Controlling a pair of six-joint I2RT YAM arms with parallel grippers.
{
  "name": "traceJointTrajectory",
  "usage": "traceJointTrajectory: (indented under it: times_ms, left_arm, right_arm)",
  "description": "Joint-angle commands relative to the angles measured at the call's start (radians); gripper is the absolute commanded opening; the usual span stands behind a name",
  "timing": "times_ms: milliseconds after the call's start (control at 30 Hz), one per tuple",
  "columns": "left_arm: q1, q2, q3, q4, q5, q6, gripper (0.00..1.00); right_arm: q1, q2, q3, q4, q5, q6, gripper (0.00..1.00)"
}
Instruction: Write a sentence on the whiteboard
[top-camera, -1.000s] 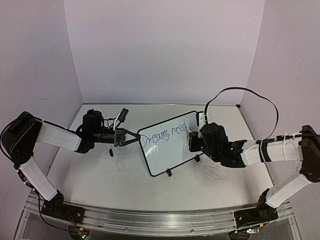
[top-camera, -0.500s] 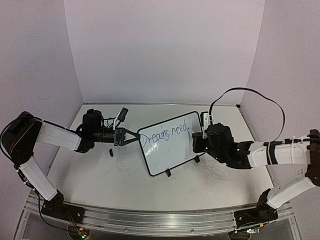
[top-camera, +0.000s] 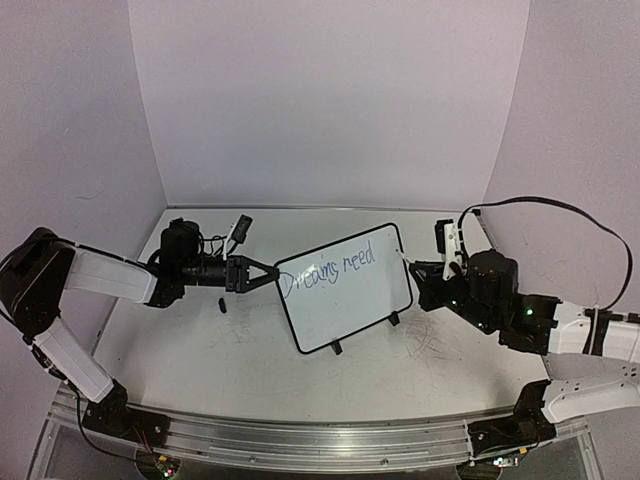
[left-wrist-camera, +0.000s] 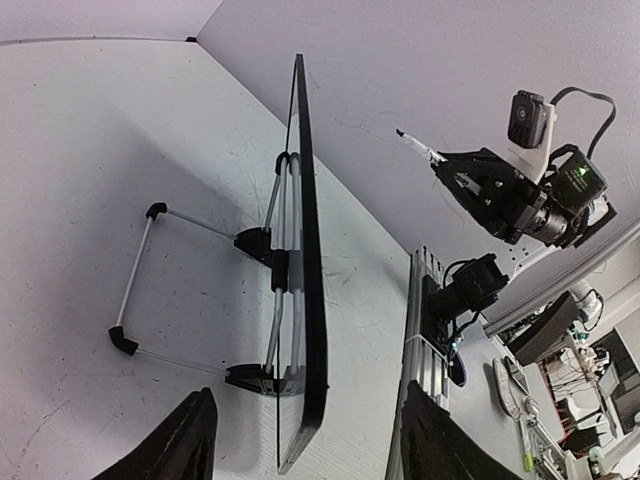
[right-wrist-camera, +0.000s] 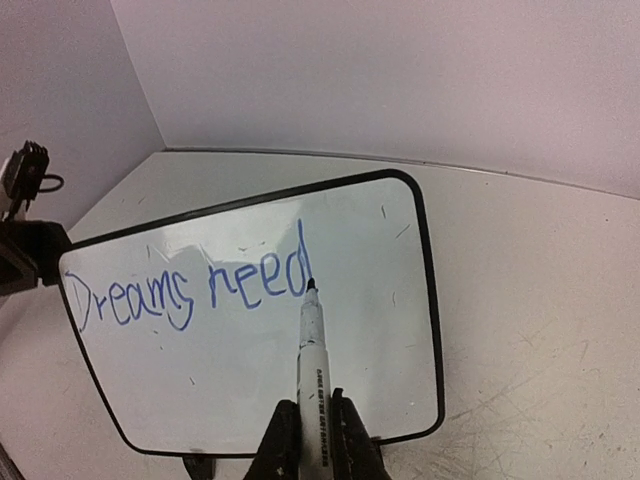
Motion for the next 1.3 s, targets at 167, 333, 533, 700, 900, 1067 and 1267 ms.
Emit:
traceJointTrajectory:
  times_ms: [167, 333, 533, 700, 900, 1067, 1267]
  left_arm:
    - [-0.076, -0.074, -0.063, 0.017, -0.217, -0.037, 0.69]
    - [-0.09, -0.067, -0.064, 0.018, -0.289, -0.055, 0.68]
    - [-0.089, -0.031, -0.044, 0.021, -0.275, -0.066, 0.6]
    - [-0.089, -0.023, -0.027, 0.024, -0.272, -0.058, 0.51]
    - [-0.089, 0.003, -0.004, 0.025, -0.248, -0.035, 0.37]
    - [-0.089, 0.008, 0.007, 0.025, -0.236, -0.019, 0.28]
    - [-0.089, 0.014, 0.001, 0.024, -0.233, 0.026, 0.15]
  right_arm:
    - [0.03, 0.092, 0.092, -0.052, -0.09, -0.049, 0.0]
    - [0.087, 0.157, 0.116, -0.034, -0.085, -0.036, 0.0]
    - [0.155, 0.25, 0.155, -0.001, -0.073, -0.028, 0.0]
    - [0.194, 0.312, 0.171, 0.045, -0.097, -0.049, 0.0]
    - [0.223, 0.409, 0.224, 0.083, -0.157, -0.119, 0.0]
    - [0.247, 0.505, 0.291, 0.085, -0.182, -0.151, 0.0]
    - [0.288, 0.579, 0.332, 0.09, -0.143, -0.16, 0.0]
